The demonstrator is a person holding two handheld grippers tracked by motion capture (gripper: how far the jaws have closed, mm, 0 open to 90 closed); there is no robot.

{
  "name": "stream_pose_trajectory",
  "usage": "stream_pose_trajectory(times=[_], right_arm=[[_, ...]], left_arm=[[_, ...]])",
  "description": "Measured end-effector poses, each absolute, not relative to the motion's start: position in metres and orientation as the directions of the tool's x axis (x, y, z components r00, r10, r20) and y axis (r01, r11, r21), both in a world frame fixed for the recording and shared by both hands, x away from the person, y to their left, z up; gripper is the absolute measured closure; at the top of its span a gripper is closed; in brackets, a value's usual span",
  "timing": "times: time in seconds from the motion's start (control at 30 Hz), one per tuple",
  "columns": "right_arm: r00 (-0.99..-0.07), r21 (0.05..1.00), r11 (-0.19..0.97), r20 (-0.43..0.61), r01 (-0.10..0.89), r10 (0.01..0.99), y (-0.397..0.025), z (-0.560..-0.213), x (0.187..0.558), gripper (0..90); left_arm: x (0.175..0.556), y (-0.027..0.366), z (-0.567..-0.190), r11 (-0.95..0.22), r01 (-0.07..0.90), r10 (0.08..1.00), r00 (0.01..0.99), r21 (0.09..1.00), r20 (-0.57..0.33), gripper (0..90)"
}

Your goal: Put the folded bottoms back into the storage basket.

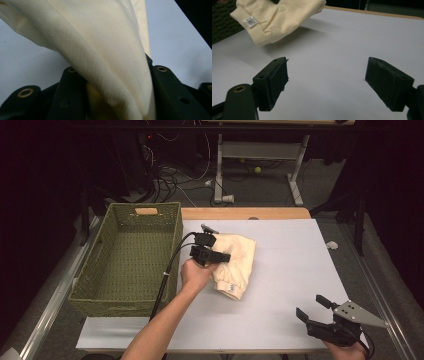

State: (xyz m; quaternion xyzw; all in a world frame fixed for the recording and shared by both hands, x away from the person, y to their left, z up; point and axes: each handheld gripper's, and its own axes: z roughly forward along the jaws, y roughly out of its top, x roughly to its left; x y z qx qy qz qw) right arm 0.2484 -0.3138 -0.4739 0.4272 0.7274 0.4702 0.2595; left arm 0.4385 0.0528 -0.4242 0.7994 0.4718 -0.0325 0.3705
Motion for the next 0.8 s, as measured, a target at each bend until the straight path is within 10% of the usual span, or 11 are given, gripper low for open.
stream_pose_trajectory(times=[0.8], right_arm=[[-0.488, 0.906, 0.185, 0.027, 0.381, 0.872, -0.315, -0.474, 0.248, 19.2]], left_arm=[[0.414, 0.084, -0.388, -0.28, 0.736, 0.699, 0.597, 0.617, -0.395, 59.5]])
